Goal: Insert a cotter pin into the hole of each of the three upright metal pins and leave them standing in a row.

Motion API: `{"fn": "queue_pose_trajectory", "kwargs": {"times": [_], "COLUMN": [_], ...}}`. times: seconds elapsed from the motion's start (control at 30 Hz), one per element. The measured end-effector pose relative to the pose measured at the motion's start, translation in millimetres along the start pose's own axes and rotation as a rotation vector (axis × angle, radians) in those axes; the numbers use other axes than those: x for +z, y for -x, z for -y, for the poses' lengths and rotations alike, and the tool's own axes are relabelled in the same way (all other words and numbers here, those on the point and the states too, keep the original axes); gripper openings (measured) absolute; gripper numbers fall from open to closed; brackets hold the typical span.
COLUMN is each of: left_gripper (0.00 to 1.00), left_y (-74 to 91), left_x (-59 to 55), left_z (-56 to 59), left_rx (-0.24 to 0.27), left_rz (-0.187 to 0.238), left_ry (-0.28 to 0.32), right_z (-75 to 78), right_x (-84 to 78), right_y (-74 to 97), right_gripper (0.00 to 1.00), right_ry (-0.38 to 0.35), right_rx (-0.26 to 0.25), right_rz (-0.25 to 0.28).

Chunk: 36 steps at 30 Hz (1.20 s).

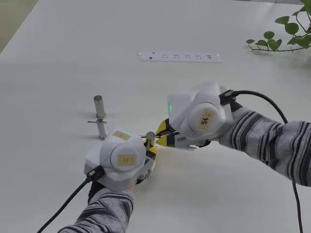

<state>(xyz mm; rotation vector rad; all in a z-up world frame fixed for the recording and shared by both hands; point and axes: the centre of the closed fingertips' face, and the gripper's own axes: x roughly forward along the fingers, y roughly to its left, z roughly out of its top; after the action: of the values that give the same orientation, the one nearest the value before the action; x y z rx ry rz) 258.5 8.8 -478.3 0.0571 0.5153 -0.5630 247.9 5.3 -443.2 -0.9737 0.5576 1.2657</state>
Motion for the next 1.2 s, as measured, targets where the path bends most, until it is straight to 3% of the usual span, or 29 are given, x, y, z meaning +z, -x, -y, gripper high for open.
{"fn": "queue_pose_trajectory", "kwargs": {"times": [0.43,1.2], "left_gripper": [0.10,0.10], "left_y": [-0.9,-2.3], "left_x": [0.1,-1.0], "left_z": [-0.6,-0.7], "left_rx": [0.021,0.033], "left_rz": [0.000,-0.003], "left_ry": [0.013,0.016], "right_z": [3.4,2.5], "right_x": [-3.9,-2.2], "right_y": [3.6,2.5], "right_gripper": [0.00,0.00], "right_ry": [-0.036,-0.003], "right_rx": [-0.016,-0.019], "right_rz": [0.001,0.007]}}
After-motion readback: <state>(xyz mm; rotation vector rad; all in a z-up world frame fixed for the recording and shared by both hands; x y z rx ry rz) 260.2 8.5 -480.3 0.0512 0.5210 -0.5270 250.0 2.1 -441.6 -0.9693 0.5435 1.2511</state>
